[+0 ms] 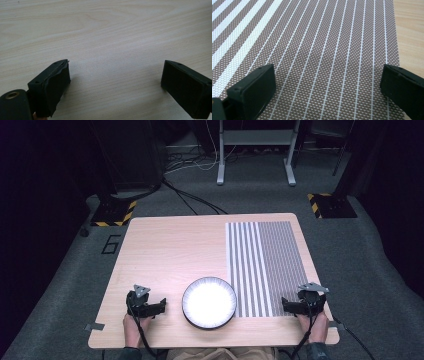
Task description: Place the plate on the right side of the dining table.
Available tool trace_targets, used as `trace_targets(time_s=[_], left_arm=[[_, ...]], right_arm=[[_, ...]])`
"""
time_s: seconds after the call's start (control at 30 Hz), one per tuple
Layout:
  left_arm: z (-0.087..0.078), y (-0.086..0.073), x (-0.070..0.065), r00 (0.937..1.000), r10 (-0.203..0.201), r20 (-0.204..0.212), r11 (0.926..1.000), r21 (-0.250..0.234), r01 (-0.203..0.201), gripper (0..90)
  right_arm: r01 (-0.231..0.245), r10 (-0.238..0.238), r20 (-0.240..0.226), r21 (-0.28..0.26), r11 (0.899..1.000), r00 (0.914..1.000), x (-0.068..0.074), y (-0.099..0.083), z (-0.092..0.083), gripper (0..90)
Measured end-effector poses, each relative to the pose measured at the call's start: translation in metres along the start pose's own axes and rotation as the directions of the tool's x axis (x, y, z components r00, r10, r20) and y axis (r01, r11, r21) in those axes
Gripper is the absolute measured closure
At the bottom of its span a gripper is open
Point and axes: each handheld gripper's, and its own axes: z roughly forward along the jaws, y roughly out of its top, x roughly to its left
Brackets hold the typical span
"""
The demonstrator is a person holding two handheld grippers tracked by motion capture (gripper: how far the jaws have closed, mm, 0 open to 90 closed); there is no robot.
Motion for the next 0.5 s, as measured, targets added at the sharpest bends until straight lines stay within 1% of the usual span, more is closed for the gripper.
trace_targets(time_s=[0.13, 0.17, 0.23, 0.3, 0.37, 0.47, 0.5], left_arm=[[0.0, 0.0, 0.0, 1.0, 0.0, 0.0, 1.0, -0.001, 0.0, 8.3], [0.0, 0.0, 0.0, 1.0, 0.0, 0.001, 1.0, 0.001, 0.0, 8.3], [0.0, 0.0, 0.0, 1.0, 0.0, 0.0, 1.0, 0.0, 0.0, 8.2], [0.0, 0.0, 0.0, 1.0, -0.002, 0.0, 1.0, 0.0, 0.002, 8.0], [0.0, 0.0, 0.0, 1.0, 0.0, 0.001, 1.0, 0.002, 0.0, 7.4], [0.0, 0.0, 0.0, 1.0, -0.003, 0.005, 1.0, 0.003, 0.003, 6.1], [0.0, 0.0, 0.0, 0.9999, -0.012, 0.008, 0.9999, -0.007, 0.013, 5.6]], right_arm=[[-0.002, 0.002, -0.006, -0.002, 1.0, 1.0, 0.0, 0.001, -0.001, 0.0], [0.005, -0.005, -0.004, -0.011, 1.0, 1.0, 0.0, 0.001, -0.001, 0.0], [0.003, -0.004, -0.009, -0.019, 1.0, 1.0, 0.001, 0.003, -0.001, 0.0], [0.002, -0.003, -0.037, -0.022, 1.0, 0.9993, 0.0, 0.003, -0.003, 0.0], [-0.004, 0.003, -0.04, -0.033, 0.999, 0.9992, 0.0, 0.004, -0.006, 0.0], [-0.014, 0.011, -0.069, -0.051, 0.999, 0.9975, 0.004, 0.006, -0.012, 0.0], [-0.01, 0.005, -0.077, -0.055, 0.998, 0.997, 0.006, 0.008, -0.013, 0.0]])
